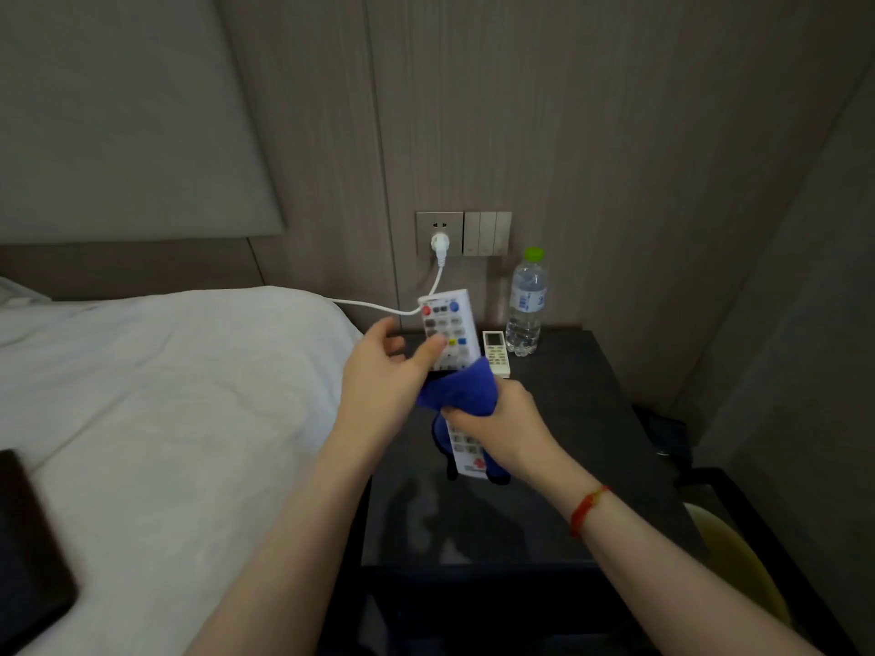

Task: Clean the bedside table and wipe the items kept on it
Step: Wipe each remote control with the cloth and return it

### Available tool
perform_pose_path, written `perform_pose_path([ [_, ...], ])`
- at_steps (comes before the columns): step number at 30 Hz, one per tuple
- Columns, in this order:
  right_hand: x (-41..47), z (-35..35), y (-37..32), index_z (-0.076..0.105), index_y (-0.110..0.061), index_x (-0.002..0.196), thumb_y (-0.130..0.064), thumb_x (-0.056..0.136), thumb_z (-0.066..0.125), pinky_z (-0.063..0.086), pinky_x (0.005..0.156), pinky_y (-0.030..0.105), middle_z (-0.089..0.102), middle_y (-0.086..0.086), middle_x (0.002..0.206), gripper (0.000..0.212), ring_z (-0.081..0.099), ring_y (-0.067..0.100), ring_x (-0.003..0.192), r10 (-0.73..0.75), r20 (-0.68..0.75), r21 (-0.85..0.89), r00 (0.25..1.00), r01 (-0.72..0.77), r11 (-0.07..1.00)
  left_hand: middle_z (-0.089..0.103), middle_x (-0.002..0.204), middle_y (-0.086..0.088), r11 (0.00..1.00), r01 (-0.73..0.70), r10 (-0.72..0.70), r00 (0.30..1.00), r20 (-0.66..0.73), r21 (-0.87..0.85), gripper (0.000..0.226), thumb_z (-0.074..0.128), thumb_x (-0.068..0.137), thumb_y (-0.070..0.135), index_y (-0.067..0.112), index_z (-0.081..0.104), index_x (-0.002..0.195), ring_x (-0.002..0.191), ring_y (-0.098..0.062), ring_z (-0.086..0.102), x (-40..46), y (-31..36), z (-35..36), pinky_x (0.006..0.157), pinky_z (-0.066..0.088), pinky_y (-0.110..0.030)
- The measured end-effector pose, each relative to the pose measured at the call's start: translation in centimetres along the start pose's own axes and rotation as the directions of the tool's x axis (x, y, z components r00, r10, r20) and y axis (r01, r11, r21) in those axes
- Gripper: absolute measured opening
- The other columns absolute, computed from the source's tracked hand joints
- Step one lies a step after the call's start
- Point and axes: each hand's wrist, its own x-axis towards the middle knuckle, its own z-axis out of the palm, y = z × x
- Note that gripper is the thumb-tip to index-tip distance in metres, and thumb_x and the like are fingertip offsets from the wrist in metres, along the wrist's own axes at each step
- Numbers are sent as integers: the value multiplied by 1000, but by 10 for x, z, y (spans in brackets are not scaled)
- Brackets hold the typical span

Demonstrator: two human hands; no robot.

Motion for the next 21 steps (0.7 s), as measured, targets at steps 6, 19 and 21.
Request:
perform_pose_path([
  [6,-6,7,-10,54,-26,104,-25,80,67,50,74,21,64,-9,95,28,60,10,93,-116,28,-87,993,118,989,63,74,3,996,-29,36,996,-84,88,19,77,72,30,23,60,72,67,-5,58,0,10,19,57,46,-17],
  [19,-8,-6,-15,55,-33,83,-24,80,66,41,52,9,61,-10,75,15,58,-5,62,-89,71,31,994,87,996,71,82,-14,999,38,-41,993,-111,-30,21,81,66,28,16,64,67,78,-25,70,19,33,8,75,58,-46],
  [21,-11,-7,-7,60,-26,90,-25,79,67,44,58,12,63,-10,80,13,61,0,74,-55,85,-33,995,58,998,71,81,-13,998,33,-39,993,-108,-59,21,82,66,27,15,65,69,78,-24,70,21,35,6,74,59,-46],
])
